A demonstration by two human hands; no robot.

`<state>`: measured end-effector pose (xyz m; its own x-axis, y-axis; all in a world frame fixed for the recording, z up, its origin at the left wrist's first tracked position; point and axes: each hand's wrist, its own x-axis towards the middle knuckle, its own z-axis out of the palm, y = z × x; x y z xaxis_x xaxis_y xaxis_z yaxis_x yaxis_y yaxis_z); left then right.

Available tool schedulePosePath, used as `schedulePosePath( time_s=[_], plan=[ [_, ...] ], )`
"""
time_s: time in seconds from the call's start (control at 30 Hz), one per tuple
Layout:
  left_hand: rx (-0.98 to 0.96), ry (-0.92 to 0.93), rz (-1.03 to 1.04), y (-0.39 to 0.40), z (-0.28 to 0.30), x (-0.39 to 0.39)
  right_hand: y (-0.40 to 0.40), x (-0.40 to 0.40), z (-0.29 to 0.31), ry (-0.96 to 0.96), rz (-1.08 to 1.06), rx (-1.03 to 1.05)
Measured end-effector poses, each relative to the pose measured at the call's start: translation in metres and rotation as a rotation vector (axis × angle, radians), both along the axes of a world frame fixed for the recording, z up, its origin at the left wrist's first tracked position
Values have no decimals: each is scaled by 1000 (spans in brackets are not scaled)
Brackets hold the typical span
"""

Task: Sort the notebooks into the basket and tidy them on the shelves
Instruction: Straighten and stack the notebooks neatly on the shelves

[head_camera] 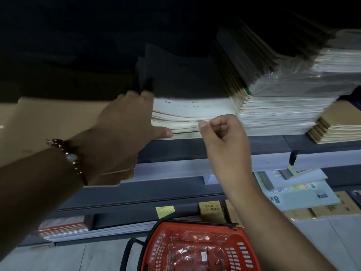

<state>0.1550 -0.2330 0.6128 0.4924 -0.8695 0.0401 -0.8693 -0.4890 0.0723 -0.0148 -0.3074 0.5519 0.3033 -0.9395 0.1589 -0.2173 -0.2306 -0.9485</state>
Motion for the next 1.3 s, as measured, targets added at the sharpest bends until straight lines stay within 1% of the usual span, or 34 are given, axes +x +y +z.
schedulePosePath(
  time_s=[0.1, 0.23, 0.3, 0.37, 0.43, 0.47, 0.5, 0.53, 0.6, 0.67, 0.73, 0.8, 0.87, 0.9, 1.0, 1.03, 1.07, 1.1, 1.17, 1.2, 1.3],
  plan=[
    [-31, 84, 56, -1, 1, -4, 2, 6, 4, -53, -17, 111],
    [-27, 51, 48, 2, 6, -7, 7, 15, 6, -71, -44, 149],
    [-49, 74, 22, 5, 6, -8, 14, 13, 9, -94, -41, 205],
    [-38, 59, -27, 9, 6, -9, 25, 6, 13, -176, -20, 376],
    [7, -38, -64, 11, 6, -8, 34, 1, 16, -326, 12, 624],
    [24, -79, -70, 10, 7, -7, 37, 1, 16, -394, 35, 714],
    [31, -97, -68, 9, 8, -5, 40, 3, 16, -428, 67, 757],
    [30, -95, -65, 6, 9, -4, 43, 8, 18, -430, 103, 761],
    [6, -80, -60, 5, 10, -4, 52, 24, 24, -375, 154, 721],
    [-62, -70, -79, 6, 7, -4, 59, 44, 31, -326, 169, 676],
    [-116, -32, -89, 6, 2, -3, 61, 58, 36, -331, 163, 672],
    [-139, 115, -66, 9, 2, -3, 60, 61, 38, -357, 146, 682],
    [-219, 343, -22, 15, 6, -9, 61, 51, 34, -334, 158, 639],
    [-308, 461, 12, 19, 8, -16, 63, 43, 32, -315, 167, 606],
    [-727, 913, 146, 25, 7, -40, 66, 25, 26, -305, 211, 544],
    [-829, 1053, 198, 23, 6, -48, 65, 23, 24, -311, 218, 548],
    [-900, 1152, 255, 19, 2, -55, 64, 21, 25, -315, 222, 552],
    [-960, 1204, 307, 15, -2, -62, 62, 21, 23, -328, 226, 543],
    [-1038, 1192, 394, 5, -5, -75, 61, 22, 22, -320, 225, 509],
    [-1069, 1167, 406, 2, -8, -80, 60, 21, 23, -322, 217, 500],
    [-1156, 1123, 350, 1, -14, -93, 56, 19, 24, -317, 203, 523]
  ],
)
